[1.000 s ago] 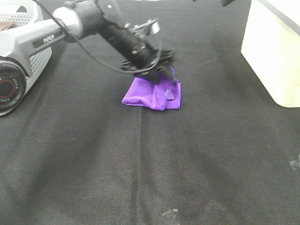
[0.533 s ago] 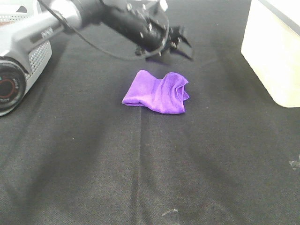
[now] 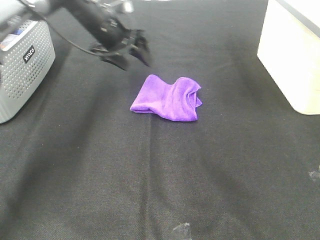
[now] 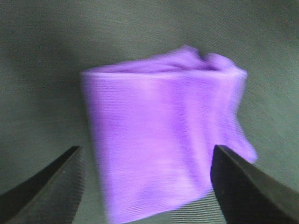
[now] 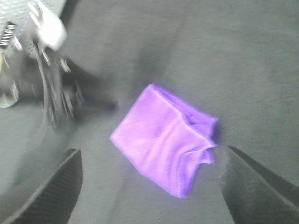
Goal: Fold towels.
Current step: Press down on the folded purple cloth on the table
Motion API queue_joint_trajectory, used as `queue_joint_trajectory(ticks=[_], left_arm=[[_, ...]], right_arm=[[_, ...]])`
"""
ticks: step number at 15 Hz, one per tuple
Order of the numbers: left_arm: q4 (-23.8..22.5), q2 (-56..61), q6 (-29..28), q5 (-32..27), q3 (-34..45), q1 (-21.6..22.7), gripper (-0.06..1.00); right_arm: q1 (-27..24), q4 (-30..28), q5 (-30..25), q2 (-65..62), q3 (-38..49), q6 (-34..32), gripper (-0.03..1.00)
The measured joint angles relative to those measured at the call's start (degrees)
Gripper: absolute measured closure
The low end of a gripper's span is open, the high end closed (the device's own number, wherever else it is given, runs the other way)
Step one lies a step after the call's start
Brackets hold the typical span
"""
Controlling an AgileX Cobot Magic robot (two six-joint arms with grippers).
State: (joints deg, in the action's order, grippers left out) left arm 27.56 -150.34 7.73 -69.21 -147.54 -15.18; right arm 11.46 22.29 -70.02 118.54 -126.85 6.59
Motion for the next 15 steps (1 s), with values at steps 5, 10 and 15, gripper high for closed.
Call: queue_joint_trajectory(ticks=[5,10,15], left_arm=[[-12.8,6.4,-4.6,-0.2,0.0,5.4,0.26],[-15.4,10.8,-5.0,-0.2,-0.1,6.5,0.26],[-15.4,10.8,-5.0,-0.3,-0.1,6.5,0.26]], right_arm=[[0.0,14.3,0.0,1.7,14.2,19.9,0.21],[0.0,27.2,0.2,14.8,16.2,36.2,0.21],[0.1,26.9,2.8,22.6,16.2,37.6,0.21]])
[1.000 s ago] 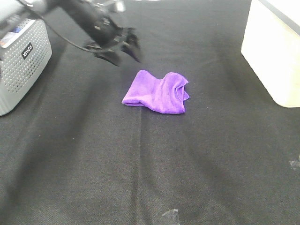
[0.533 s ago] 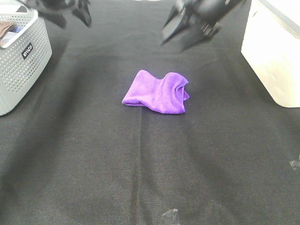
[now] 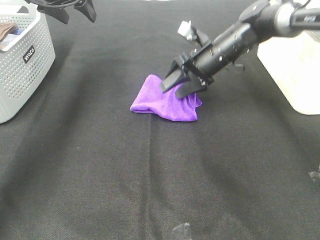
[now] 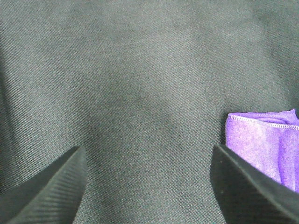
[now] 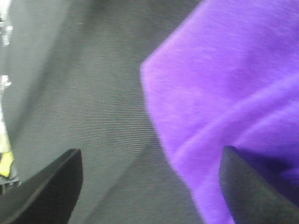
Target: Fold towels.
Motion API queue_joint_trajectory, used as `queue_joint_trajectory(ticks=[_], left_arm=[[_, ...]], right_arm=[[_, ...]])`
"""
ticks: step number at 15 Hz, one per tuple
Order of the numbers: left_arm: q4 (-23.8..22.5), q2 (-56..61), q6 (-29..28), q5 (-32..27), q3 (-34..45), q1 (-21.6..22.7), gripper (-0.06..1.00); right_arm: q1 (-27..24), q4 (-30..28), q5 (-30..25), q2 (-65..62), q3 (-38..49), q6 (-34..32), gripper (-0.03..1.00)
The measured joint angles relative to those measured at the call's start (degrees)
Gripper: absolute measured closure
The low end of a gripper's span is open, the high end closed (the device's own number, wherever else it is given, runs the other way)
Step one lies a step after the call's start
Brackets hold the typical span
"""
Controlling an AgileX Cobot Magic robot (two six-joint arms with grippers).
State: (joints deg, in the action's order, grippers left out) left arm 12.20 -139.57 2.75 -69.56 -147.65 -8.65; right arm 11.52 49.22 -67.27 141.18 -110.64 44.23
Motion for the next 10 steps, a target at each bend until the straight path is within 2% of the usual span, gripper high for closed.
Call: queue_joint_trajectory(ticks=[2,5,10], left_arm=[[0.0,0.0,0.0,0.0,0.0,0.0,0.26],[0.0,0.0,0.0,0.0,0.0,0.0,0.26],[-0.1,0.0,0.0,0.0,0.0,0.0,0.26]], right_arm=[[0.1,-1.8,1.7,0.9,0.0,-0.5,0.21],[-0.3,-8.9,2.7,1.0,-0.6,-5.1,0.21],[-2.7,-10.2,3.5,1.0,-0.9,-6.4,0.21]])
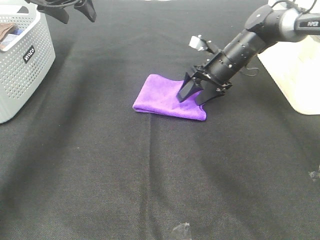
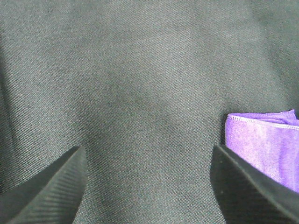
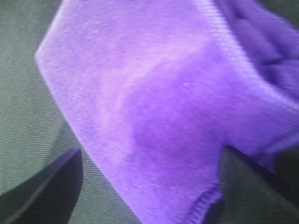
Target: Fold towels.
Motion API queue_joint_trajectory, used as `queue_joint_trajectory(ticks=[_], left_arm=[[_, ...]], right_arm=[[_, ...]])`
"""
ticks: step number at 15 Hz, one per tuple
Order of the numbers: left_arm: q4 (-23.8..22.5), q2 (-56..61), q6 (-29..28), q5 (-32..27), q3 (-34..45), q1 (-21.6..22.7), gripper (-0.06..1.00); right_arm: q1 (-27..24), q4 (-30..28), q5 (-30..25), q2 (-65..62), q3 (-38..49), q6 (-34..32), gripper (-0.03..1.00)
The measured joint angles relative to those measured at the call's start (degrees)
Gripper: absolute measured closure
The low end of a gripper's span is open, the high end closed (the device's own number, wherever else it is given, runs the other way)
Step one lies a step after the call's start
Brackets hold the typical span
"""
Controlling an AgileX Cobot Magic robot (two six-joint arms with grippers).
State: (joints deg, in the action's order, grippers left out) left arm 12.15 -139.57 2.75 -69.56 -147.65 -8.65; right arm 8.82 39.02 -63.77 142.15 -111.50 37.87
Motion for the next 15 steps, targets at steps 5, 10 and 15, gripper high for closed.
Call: queue_joint_trajectory(ticks=[5,10,15], left_arm=[[0.7,0.0,0.0,0.0,0.0,0.0,0.26],[-2.4,0.1,1.6,0.0,0.0,0.0,0.26],[-11.7,8.2,0.2,0.0,7.0,1.7,0.24]], right_arm=[[-0.2,7.8,-5.0,-0.9,-7.0,-1.6,0.21],[-0.2,-7.6,-5.3,-7.8,-17.1,-17.8,0.14],[-0.7,-29.3,-5.4,-19.3,-16.0,-29.0,0.13]])
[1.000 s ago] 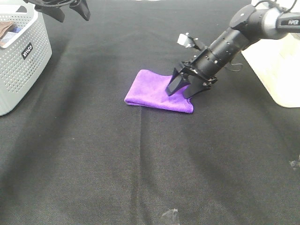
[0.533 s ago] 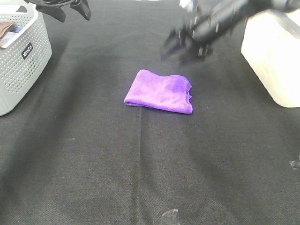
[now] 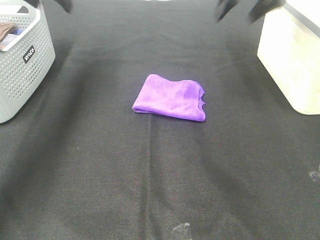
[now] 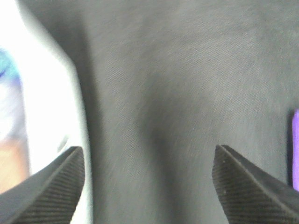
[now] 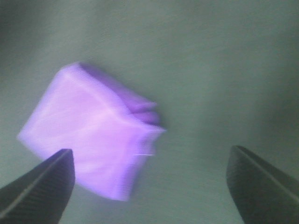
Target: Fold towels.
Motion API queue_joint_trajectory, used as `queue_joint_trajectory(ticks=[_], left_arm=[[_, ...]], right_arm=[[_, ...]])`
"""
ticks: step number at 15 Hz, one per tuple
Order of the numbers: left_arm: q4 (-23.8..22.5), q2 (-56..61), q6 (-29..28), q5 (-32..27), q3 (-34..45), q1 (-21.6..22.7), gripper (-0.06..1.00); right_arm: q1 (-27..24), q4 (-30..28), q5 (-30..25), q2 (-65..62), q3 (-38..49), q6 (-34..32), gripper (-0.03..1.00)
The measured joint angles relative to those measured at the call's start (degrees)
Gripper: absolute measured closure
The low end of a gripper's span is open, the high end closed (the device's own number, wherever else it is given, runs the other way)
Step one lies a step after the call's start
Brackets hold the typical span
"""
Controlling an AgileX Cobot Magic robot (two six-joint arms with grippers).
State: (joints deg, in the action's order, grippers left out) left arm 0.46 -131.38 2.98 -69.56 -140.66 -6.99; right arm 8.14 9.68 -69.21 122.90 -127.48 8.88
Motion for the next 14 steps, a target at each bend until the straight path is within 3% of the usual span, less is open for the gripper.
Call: queue_joint_trajectory(ticks=[2,5,6,9,14], left_arm=[[0.1,10.3,-0.6,0.0,12.5,2.2,0.24],[-0.5,29.7,-1.6,0.1,34.0,7.3,0.24],[-1.0,44.6,-1.6,0.1,48.6,9.6,0.24],[-0.9,67.2,0.1,3.5,69.2,10.0,0.24],[-0.5,102.0,2.8,7.4,98.8,10.0,0.24]], right_arm=[[0.0,-3.2,0.1,-9.9,9.6,-1.0,0.13],[0.0,-4.5,0.0,-30.8,32.7,-2.3,0.13],[0.0,-4.5,-0.2,-48.7,47.9,-3.5,0.13],[0.0,-4.5,-0.6,-72.7,66.9,-3.9,0.13],[0.0,-4.5,-0.8,-106.9,85.7,-5.6,0.13]])
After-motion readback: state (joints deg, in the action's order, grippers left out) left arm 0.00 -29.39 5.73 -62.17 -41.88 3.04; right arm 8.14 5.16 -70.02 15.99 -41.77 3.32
